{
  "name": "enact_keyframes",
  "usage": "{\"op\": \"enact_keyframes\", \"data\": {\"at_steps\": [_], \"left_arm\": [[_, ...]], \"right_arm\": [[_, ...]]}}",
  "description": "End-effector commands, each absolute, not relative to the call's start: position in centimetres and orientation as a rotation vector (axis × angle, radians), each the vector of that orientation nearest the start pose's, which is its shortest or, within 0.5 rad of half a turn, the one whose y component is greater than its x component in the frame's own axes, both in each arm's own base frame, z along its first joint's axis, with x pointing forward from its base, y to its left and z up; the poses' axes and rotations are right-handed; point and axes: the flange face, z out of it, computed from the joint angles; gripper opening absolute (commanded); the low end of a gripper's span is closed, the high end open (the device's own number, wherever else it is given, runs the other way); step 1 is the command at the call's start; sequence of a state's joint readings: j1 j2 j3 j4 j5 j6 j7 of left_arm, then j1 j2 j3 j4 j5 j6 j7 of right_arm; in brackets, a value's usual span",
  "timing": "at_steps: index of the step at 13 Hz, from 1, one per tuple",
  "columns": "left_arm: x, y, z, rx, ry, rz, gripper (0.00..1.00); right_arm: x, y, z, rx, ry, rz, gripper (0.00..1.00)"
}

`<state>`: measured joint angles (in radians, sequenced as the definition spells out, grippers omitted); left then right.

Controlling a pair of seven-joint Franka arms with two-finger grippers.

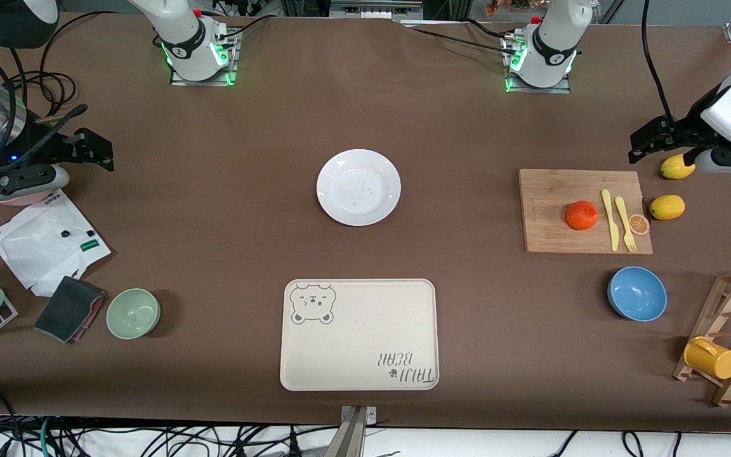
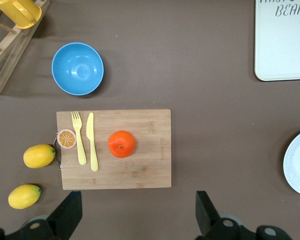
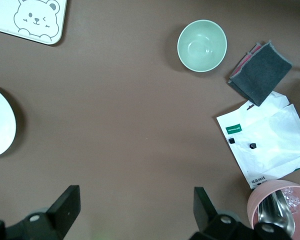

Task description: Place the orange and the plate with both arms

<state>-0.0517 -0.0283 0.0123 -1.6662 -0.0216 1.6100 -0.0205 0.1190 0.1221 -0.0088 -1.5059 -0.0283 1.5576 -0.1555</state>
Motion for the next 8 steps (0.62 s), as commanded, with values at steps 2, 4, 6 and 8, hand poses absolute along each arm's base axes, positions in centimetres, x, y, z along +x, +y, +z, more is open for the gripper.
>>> {"op": "enact_keyframes", "data": {"at_steps": [2,4,6,8], "left_arm": [[55.01,-2.25,60.36,-3.154,0.016,0.054,1.00],[55.01,-2.08,60.36,-3.154,0.011,0.054,1.00],[54.95,-2.08,60.31,-3.154,0.011,0.063,1.00],[54.90,-2.08,60.28,-3.153,0.009,0.071,1.00]], "right_arm": [[58.72,6.29,58.99,-3.145,-0.398,0.096,1.00],[58.72,6.30,58.92,-3.144,-0.398,0.098,1.00],[58.72,6.30,58.92,-3.144,-0.398,0.098,1.00],[58.67,6.39,59.01,-3.144,-0.401,0.095,1.00]]}}
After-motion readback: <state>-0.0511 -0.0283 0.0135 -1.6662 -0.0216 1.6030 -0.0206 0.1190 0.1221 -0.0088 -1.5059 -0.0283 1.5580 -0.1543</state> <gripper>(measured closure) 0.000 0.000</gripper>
